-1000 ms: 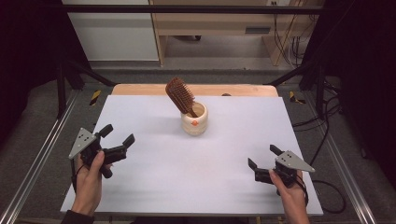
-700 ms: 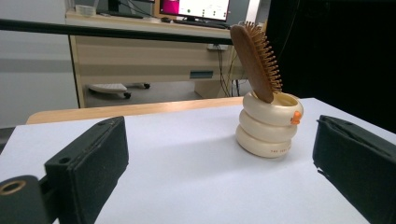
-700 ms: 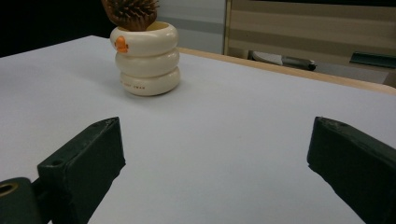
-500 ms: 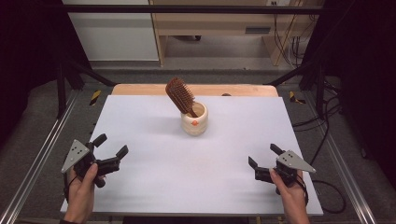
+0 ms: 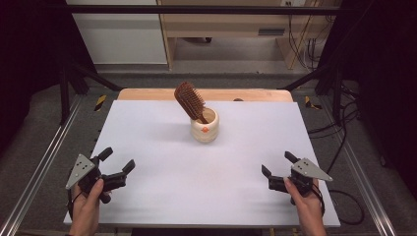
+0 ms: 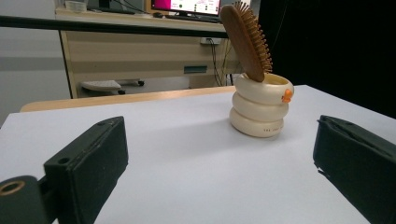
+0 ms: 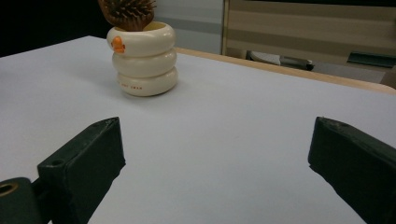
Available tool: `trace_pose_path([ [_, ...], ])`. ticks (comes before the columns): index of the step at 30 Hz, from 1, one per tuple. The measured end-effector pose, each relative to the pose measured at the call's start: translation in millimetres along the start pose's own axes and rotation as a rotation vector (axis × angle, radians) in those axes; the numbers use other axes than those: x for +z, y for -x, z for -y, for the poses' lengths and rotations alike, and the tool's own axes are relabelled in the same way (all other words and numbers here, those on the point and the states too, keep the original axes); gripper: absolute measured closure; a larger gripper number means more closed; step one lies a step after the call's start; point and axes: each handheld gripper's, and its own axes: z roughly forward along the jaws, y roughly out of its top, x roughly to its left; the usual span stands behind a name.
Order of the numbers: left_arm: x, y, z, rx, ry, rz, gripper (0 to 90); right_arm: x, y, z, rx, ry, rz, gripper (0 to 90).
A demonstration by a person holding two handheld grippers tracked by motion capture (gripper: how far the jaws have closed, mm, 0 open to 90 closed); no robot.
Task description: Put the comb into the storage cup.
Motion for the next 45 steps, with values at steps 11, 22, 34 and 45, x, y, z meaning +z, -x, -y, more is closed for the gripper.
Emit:
trace_pose_path([
  [11, -0.9, 8.7, 9.1, 0.036, -0.031, 0.010, 3.3, 1.0, -2.2, 0.8, -0.006, -0.006, -0.021, 3.6],
  [22, -0.3, 13.1, 15.4, 0.035, -0.056, 0.039, 3.3, 3.0, -4.7, 2.0, -0.014, -0.020, -0.035, 3.6],
  [34, -5.0, 10.9, 19.9, 0.024, -0.062, 0.038, 3.3, 7.1, -11.7, 4.8, -0.020, -0.037, -0.101, 4.2],
  [45, -12.6, 7.8, 20.2, 0.025, -0.050, 0.031, 3.2, 11.3, -18.0, 6.2, -0.009, -0.036, -0.140, 4.3],
])
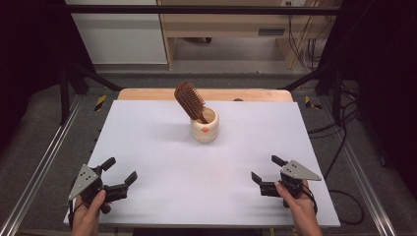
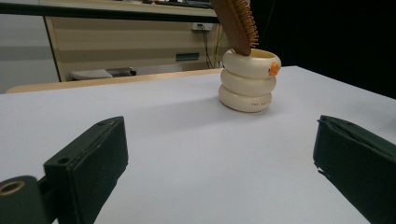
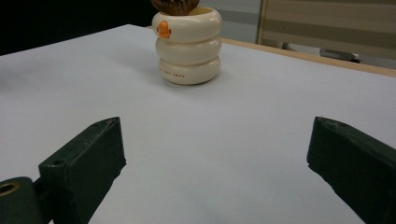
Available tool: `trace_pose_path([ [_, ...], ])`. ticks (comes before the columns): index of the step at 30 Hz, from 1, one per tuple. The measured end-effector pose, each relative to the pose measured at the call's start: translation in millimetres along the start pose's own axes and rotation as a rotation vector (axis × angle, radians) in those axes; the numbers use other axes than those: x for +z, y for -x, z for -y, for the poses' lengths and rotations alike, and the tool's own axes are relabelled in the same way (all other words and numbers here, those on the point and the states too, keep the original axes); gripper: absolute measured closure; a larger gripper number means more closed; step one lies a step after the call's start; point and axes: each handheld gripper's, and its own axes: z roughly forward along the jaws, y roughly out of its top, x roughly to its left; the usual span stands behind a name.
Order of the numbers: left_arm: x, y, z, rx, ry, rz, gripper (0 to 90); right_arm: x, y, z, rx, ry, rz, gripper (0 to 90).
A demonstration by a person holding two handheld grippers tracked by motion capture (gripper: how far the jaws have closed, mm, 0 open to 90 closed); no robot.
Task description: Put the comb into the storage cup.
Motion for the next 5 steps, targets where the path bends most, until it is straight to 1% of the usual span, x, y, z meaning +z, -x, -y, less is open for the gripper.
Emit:
trace_pose_path([
  [1, -0.1, -0.5, 0.1, 0.004, -0.003, -0.004, 3.2, 0.1, -0.3, 0.0, 0.002, 0.002, 0.001, 4.3],
  [3, -0.5, -1.3, 0.4, -0.003, -0.007, -0.009, 3.2, 0.7, -0.3, 0.0, 0.001, -0.001, 0.009, 4.1],
  [5, 0.0, -0.7, 0.2, -0.005, -0.007, -0.011, 3.2, 1.5, 0.5, -0.2, 0.003, -0.003, 0.029, 3.9],
])
